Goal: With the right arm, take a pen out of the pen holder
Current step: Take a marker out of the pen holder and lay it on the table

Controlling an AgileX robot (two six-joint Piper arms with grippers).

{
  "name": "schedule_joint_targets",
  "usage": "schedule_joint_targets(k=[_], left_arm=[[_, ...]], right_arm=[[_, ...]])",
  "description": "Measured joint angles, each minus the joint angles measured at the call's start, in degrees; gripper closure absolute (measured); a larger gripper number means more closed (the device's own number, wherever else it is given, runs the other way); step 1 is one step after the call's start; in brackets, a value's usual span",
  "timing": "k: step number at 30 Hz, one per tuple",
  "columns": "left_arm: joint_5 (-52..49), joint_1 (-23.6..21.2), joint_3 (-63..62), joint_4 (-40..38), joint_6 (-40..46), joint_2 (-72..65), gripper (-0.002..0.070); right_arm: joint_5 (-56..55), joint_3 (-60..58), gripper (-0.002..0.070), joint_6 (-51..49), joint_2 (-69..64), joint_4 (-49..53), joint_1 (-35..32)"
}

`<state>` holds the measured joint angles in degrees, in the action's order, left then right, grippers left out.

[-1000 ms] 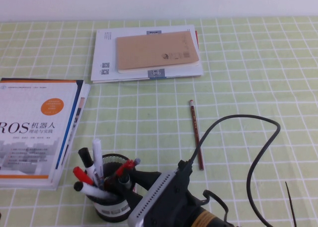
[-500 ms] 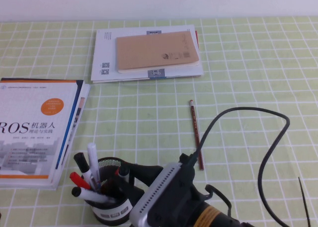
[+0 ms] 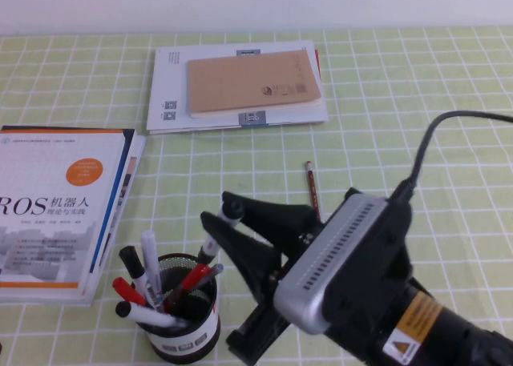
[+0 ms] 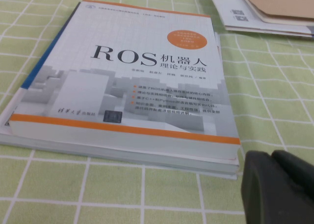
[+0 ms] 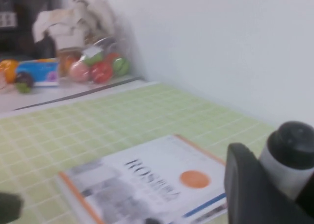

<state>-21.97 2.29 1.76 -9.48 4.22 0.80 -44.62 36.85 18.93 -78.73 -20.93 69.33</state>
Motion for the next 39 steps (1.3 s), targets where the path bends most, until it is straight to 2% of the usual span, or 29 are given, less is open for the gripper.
schedule_joint_targets(k=[8, 12, 18, 24, 35, 39], left_arm=[[0.0, 0.0, 0.0, 0.0, 0.0, 0.0, 0.0683], [0.0, 0.0, 0.0, 0.0, 0.0, 0.0, 0.0683], [0.0, 0.0, 0.0, 0.0, 0.0, 0.0, 0.0683], [0.0, 0.0, 0.0, 0.0, 0.0, 0.0, 0.0683], [0.0, 0.0, 0.0, 0.0, 0.0, 0.0, 0.0683], [0.0, 0.0, 0.0, 0.0, 0.0, 0.0, 0.0683]], right_arm=[[5.7, -0.1, 0.0560, 22.4, 9.5, -18.5, -0.3], [13.0, -0.1, 0.0560, 25.7, 12.4, -22.2, -5.0], [36.1, 4.2, 0.0560, 15.9, 12.5, -19.6, -19.6], [59.8, 14.8, 0.0560, 6.6, 7.0, -16.5, -32.6], [88.1, 37.4, 0.0560, -6.8, -13.8, -8.8, -36.1], [94.6, 45.7, 0.0560, -11.7, -21.2, -4.2, -36.8]])
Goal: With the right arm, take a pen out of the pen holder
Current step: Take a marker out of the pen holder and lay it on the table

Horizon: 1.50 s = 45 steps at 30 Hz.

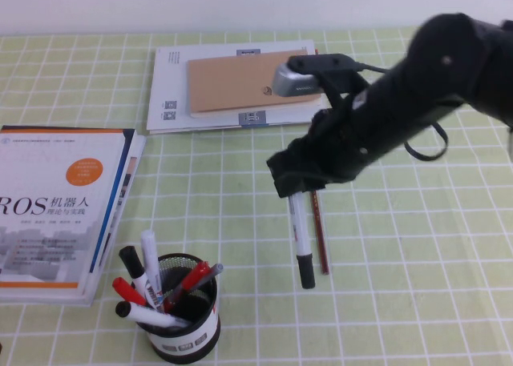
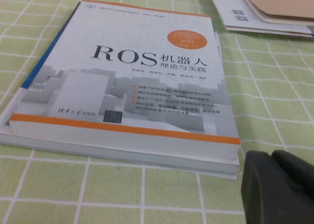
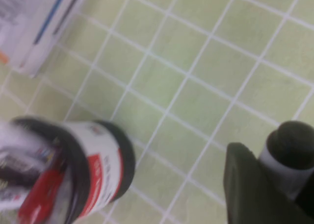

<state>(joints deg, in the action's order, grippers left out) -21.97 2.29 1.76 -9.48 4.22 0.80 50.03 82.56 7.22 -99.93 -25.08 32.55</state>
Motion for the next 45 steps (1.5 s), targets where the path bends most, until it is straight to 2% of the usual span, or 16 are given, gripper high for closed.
schedule_joint_targets(k=[8, 16, 26, 45], left_arm=[[0.0, 0.0, 0.0, 0.0, 0.0, 0.0, 0.0683], [0.0, 0.0, 0.0, 0.0, 0.0, 0.0, 0.0683], [0.0, 0.0, 0.0, 0.0, 0.0, 0.0, 0.0683], [0.0, 0.0, 0.0, 0.0, 0.0, 0.0, 0.0683]], right_arm=[[5.9, 13.0, 0.0560, -5.4, -10.9, 3.1, -2.3], [12.0, 20.2, 0.0560, -7.2, -19.7, 3.5, -4.1], [12.0, 22.7, 0.0560, -7.8, -25.0, 2.9, -5.7], [7.4, 22.7, 0.0554, -8.0, -26.3, 2.4, -6.1]])
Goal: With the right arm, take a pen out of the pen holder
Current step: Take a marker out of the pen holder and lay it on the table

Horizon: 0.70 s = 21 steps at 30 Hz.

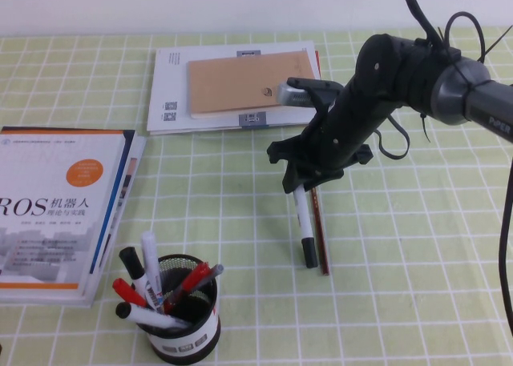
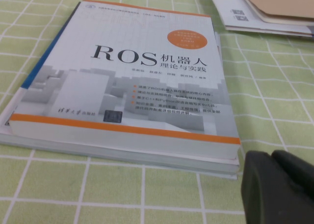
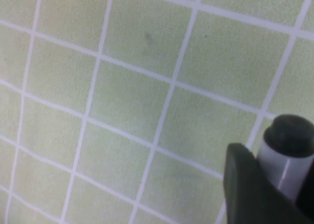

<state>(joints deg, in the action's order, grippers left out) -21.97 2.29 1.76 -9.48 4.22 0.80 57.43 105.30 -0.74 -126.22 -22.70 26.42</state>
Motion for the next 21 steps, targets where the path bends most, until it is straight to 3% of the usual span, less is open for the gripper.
schedule_joint_targets(k=[9, 21], left_arm=[[0.0, 0.0, 0.0, 0.0, 0.0, 0.0, 0.0683], [0.0, 0.0, 0.0, 0.0, 0.0, 0.0, 0.0683]], right_arm=[[-1.2, 0.0, 0.0505, -1.3, -0.2, 1.0, 0.0], [-1.9, -0.7, 0.0523, -2.3, 6.2, 6.7, 1.9]])
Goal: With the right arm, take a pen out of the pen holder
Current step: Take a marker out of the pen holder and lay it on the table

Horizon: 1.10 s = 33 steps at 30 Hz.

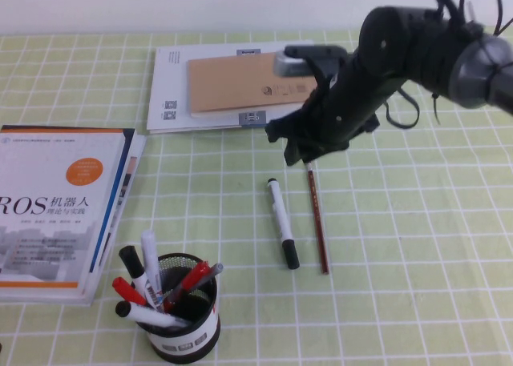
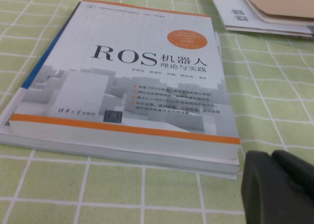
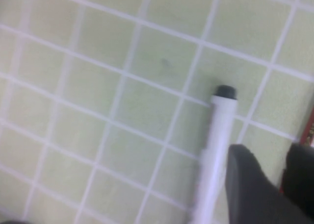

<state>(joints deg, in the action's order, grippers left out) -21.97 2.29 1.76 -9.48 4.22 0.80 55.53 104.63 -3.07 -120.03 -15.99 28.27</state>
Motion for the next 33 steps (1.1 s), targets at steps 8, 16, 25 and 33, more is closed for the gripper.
schedule_joint_targets(k=[8, 16, 25, 33], left_arm=[[0.0, 0.0, 0.0, 0.0, 0.0, 0.0, 0.0683], [0.0, 0.0, 0.0, 0.0, 0.0, 0.0, 0.0683], [0.0, 0.0, 0.0, 0.0, 0.0, 0.0, 0.0683], [0.0, 0.0, 0.0, 0.0, 0.0, 0.0, 0.0683]], right_arm=[[-9.8, -17.8, 0.0662, 0.0, 21.1, 4.1, 3.7], [-14.2, -40.7, 0.0687, 0.0, 45.7, 5.1, 3.9], [-12.7, -56.7, 0.0688, 0.0, 67.7, 5.3, 3.9], [-4.2, -63.5, 0.0688, 0.0, 77.2, 4.3, 3.9]])
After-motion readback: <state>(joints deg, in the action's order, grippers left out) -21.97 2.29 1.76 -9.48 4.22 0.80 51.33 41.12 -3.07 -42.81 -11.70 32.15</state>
